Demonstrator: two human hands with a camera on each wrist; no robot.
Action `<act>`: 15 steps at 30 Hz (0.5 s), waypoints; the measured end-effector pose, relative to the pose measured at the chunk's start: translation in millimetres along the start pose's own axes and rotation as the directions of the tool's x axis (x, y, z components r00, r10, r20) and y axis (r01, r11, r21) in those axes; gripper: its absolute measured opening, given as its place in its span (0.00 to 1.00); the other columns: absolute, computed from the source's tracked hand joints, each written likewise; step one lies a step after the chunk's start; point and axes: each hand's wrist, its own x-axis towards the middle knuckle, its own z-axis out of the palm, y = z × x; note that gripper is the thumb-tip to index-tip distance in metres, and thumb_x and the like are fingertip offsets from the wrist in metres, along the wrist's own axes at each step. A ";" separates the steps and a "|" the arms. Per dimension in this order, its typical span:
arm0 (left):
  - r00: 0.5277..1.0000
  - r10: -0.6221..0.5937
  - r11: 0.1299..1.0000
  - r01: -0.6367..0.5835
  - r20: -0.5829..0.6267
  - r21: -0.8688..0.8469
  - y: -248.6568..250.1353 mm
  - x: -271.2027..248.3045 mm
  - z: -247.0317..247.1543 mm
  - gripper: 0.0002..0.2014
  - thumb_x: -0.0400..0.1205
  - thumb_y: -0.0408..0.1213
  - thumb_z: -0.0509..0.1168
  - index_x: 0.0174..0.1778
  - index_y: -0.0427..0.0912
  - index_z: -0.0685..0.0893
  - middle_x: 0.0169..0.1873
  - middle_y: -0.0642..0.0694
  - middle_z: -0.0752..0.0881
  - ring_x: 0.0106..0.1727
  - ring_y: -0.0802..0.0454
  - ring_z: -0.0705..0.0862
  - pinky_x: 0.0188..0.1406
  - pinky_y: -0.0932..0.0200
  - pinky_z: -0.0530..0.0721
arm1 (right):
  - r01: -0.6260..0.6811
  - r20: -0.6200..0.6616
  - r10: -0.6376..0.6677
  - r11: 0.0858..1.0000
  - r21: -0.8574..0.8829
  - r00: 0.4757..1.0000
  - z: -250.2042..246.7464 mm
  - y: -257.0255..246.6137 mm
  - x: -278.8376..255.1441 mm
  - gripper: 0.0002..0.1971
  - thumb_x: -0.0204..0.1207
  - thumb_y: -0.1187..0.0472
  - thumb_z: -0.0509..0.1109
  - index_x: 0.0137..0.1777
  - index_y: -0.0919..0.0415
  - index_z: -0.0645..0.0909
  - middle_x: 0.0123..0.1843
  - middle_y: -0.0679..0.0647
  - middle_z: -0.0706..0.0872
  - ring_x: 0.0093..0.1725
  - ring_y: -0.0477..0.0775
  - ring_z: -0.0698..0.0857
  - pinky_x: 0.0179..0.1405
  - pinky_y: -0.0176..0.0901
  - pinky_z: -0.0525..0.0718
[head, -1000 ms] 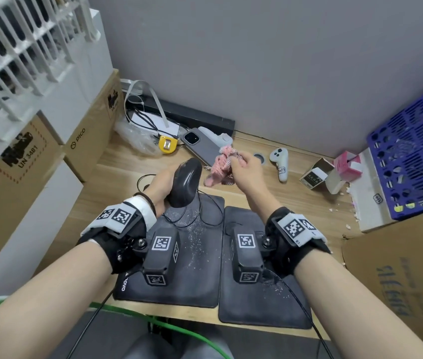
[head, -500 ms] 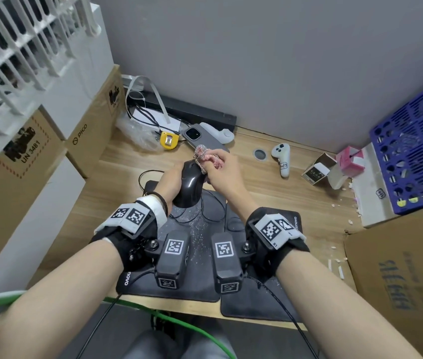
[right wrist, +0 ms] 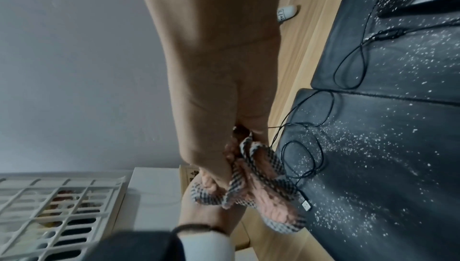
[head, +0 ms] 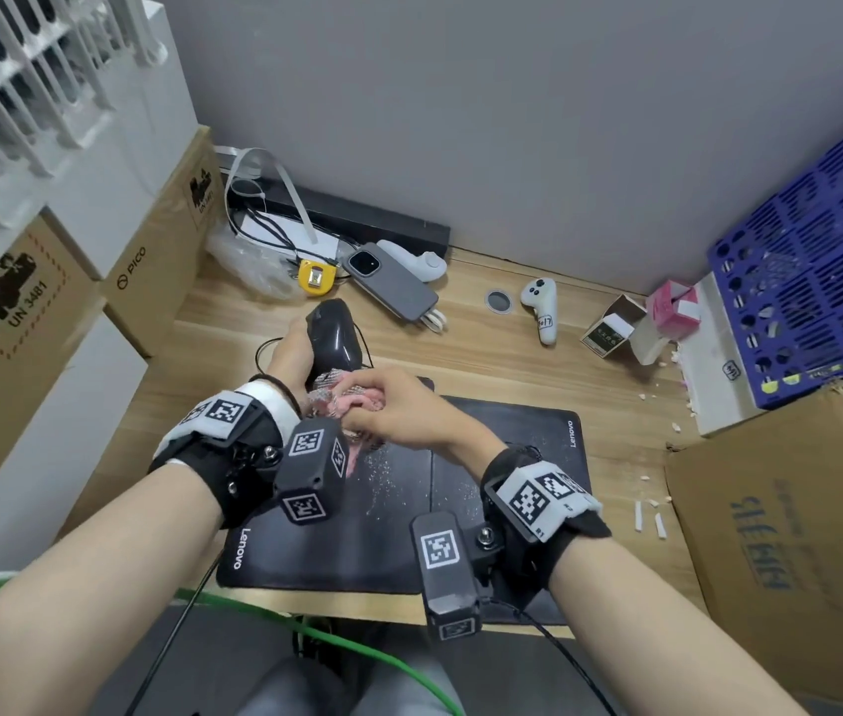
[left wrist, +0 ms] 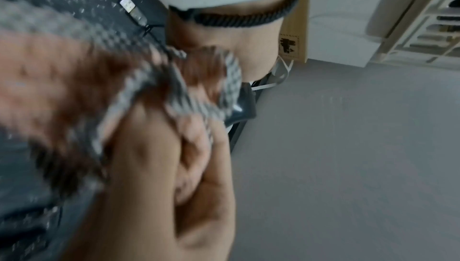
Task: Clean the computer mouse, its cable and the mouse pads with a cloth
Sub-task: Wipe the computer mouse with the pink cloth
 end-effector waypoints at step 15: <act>0.990 0.139 0.989 -0.140 0.022 0.052 -6.7 -25.9 20.2 0.22 0.89 0.49 0.49 0.39 0.42 0.82 0.40 0.41 0.86 0.39 0.48 0.84 0.45 0.56 0.84 | -0.008 -0.347 0.206 0.868 0.497 0.915 -7.1 8.8 16.5 0.26 0.73 0.59 0.76 0.68 0.59 0.68 0.56 0.56 0.84 0.51 0.54 0.87 0.55 0.53 0.87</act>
